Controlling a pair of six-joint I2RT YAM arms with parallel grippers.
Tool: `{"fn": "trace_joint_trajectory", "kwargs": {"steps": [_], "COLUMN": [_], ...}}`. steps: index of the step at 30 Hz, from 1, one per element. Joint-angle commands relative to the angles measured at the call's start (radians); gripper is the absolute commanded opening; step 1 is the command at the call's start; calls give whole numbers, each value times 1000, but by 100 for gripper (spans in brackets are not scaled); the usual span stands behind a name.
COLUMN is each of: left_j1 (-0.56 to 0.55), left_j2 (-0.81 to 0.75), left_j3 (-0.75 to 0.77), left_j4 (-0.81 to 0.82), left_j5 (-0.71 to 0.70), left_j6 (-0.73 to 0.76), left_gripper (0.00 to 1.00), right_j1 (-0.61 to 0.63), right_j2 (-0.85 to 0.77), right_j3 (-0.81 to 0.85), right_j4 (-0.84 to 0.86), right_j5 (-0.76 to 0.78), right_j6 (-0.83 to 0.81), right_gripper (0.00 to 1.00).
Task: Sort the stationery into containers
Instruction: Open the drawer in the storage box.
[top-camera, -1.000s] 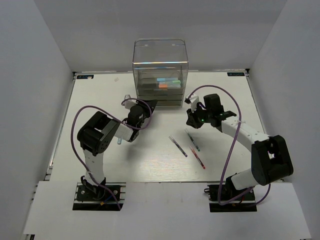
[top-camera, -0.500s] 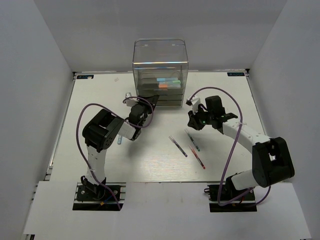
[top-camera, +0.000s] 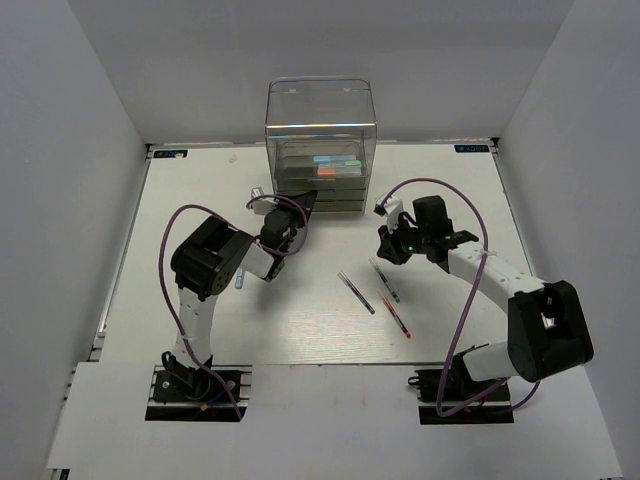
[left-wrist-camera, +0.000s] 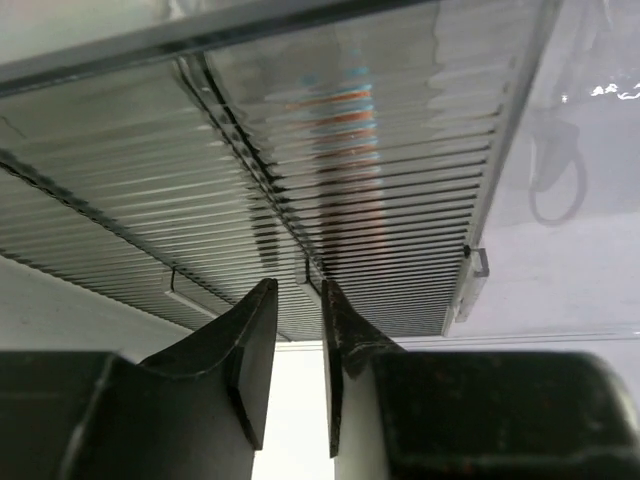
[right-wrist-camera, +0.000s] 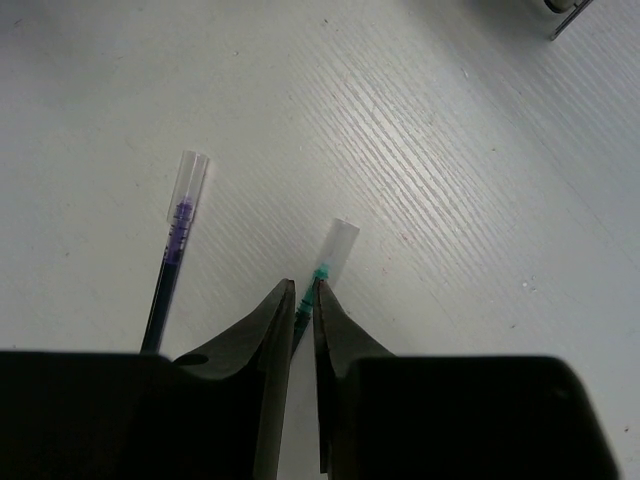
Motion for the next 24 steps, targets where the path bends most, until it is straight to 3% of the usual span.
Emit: {"fn": "trace_joint_trajectory", "kwargs": {"steps": [1,9,13,18,24], "left_j1": [5,5,5,-5,-5], "left_j2": [4,22,13,-9,-47], "left_j3": [9,0,-34,-102,-174], "left_j4": [25,72,92,141,180], "left_j5": [-33,-42,-42,-33,-1], "left_j6": [0,-9,-9,-18,-18], "left_gripper": [32,15,4,0,0], "right_j1": [-7,-7,-5,-5,4], "right_j2": [-27,-27,-22,7,62], "right_j3": [-6,-24,-32,-34,-12], "right_j4": [30,35,35,45,52], "right_j5": [-26,-22,-15,30,92], "right_j6": [-13,-18,-10,21,57], "right_gripper": [19,19,31,43,46]}}
